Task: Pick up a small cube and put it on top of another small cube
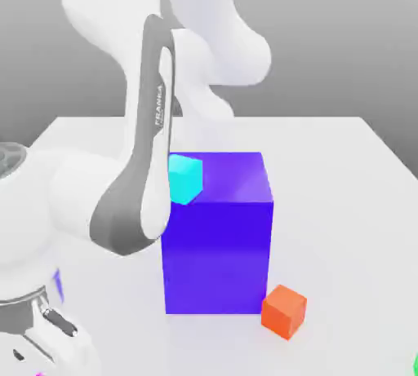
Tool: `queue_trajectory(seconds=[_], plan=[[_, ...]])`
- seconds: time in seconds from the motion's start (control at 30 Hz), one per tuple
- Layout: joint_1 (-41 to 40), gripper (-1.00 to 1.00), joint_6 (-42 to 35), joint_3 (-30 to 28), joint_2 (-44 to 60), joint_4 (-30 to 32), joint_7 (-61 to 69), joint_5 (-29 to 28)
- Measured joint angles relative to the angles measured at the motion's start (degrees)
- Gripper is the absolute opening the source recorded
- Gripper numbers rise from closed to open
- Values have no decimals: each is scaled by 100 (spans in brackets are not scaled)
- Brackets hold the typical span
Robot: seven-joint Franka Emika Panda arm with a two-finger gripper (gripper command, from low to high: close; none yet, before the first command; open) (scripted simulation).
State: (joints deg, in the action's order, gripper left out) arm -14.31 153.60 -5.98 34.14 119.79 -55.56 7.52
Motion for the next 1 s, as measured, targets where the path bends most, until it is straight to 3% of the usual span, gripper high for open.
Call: queue_trajectory(seconds=[0.2, 0.37, 1.0], plan=[[-7, -100, 59, 10, 76, -18, 13, 22], [116, -100, -509, -107, -660, 153, -79, -113], [3132, -100, -1016, 1622, -852, -116, -463, -1412]])
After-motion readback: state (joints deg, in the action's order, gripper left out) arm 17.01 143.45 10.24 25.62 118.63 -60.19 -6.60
